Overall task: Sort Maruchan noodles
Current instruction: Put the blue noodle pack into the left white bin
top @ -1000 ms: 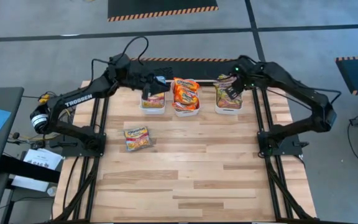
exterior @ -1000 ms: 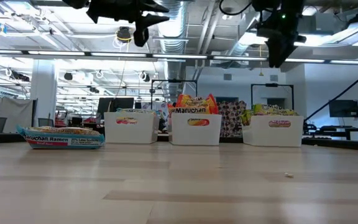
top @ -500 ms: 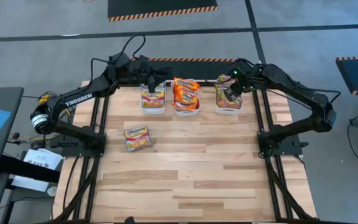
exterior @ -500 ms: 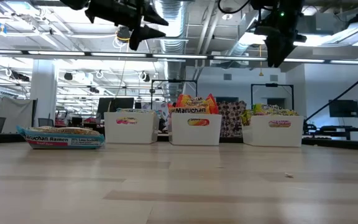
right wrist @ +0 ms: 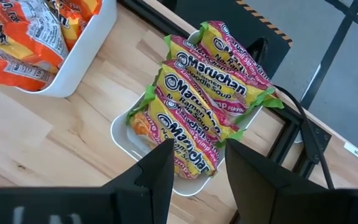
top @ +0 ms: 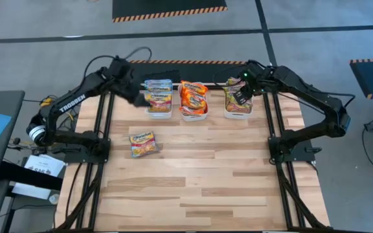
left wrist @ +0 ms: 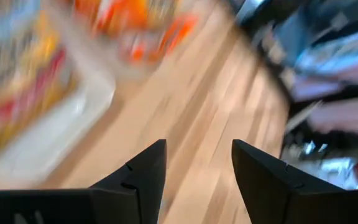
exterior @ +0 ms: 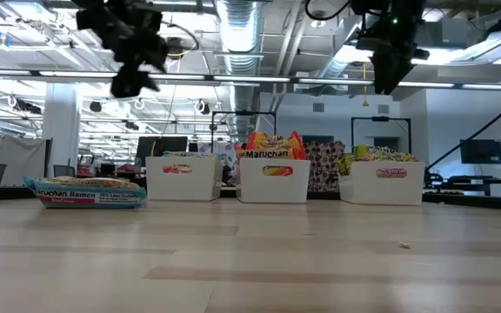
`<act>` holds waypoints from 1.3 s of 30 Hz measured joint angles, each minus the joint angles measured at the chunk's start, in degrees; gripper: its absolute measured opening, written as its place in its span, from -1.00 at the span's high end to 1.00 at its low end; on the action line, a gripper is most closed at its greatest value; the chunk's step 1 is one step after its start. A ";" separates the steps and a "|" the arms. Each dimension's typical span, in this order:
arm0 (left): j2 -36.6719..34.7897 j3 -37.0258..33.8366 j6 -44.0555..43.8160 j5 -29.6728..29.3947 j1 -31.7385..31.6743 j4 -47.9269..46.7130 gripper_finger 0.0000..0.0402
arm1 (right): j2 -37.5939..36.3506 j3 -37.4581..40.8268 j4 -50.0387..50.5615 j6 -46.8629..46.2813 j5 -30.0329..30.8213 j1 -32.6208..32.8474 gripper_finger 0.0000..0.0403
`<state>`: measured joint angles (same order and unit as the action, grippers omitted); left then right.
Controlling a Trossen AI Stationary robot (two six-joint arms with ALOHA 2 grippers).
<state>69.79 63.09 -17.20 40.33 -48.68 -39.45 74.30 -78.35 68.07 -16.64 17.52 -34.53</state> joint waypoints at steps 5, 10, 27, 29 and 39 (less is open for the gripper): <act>0.36 -1.18 8.61 -5.26 2.33 -14.25 0.16 | 0.00 0.00 -0.09 0.02 0.00 0.01 0.17; 0.42 -6.10 10.50 -8.50 5.14 -15.67 0.16 | 0.00 0.00 -0.04 0.02 -0.02 0.03 0.17; 0.62 -19.32 10.46 -19.45 8.89 -8.79 0.16 | 0.00 0.00 0.04 0.17 -0.04 0.03 0.17; 0.62 -20.64 10.46 -19.61 8.95 -7.98 0.16 | 0.00 0.00 0.02 0.22 -0.04 0.03 0.17; 0.62 -26.21 9.04 -19.80 8.94 -2.59 0.16 | 0.00 0.00 0.02 0.57 -0.07 0.03 0.17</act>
<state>70.41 36.88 -8.17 20.53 -39.75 -42.04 74.30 -78.35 68.10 -16.08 17.45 -34.50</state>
